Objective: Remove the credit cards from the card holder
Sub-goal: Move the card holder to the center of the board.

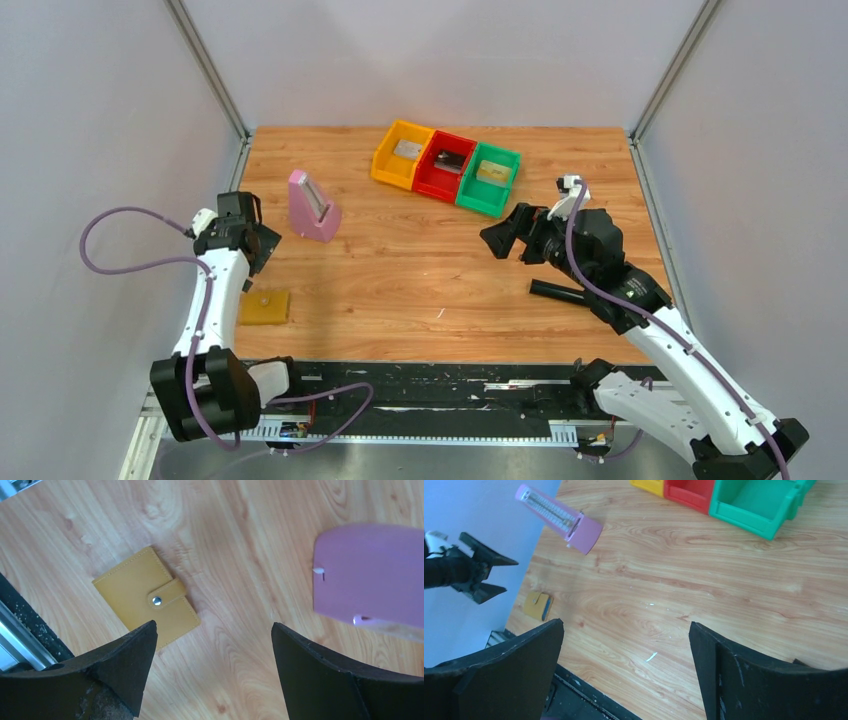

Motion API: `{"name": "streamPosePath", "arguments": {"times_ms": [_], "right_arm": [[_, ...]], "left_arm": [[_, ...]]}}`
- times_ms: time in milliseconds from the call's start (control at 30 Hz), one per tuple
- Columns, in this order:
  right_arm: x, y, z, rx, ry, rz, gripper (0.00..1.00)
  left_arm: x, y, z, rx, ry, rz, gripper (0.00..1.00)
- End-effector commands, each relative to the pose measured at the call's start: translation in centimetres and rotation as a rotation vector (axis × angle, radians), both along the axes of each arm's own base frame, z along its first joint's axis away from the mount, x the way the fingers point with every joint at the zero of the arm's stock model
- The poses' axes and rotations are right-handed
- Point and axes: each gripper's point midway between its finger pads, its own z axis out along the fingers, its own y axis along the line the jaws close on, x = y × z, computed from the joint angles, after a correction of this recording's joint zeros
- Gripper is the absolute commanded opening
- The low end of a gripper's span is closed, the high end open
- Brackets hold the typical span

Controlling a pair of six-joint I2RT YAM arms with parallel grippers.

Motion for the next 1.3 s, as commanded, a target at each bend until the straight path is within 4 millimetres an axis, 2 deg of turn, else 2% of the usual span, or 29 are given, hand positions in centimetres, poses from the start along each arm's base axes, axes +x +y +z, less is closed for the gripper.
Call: {"name": "streamPosePath", "arguments": {"times_ms": [0, 200, 533, 833, 1267], "right_arm": [[-0.8, 2.0, 2.6, 0.055, -0.118, 0.138, 1.00], [-0.9, 2.6, 2.6, 0.052, -0.139, 0.183, 1.00], [-1.0, 2.8, 2.9, 0.050, -0.173, 0.205, 1.00], [-1.3, 2.9, 2.8, 0.055, -0.170, 0.220, 1.00], [-0.6, 2.2, 2.3, 0.023, -0.166, 0.174, 1.00]], "left_arm": [[-0.6, 2.4, -0.9, 0.020, 0.003, 0.206, 0.92], [-1.7, 3.9, -3.6, 0.009, 0.074, 0.339, 0.89], [-2.2, 3.2, -7.8, -0.068, 0.148, 0.398, 0.85], [-3.3, 1.7, -11.5, -0.148, 0.274, 0.408, 0.80], [-3.7, -2.3, -13.7, -0.341, 0.293, 0.314, 0.74]]}}
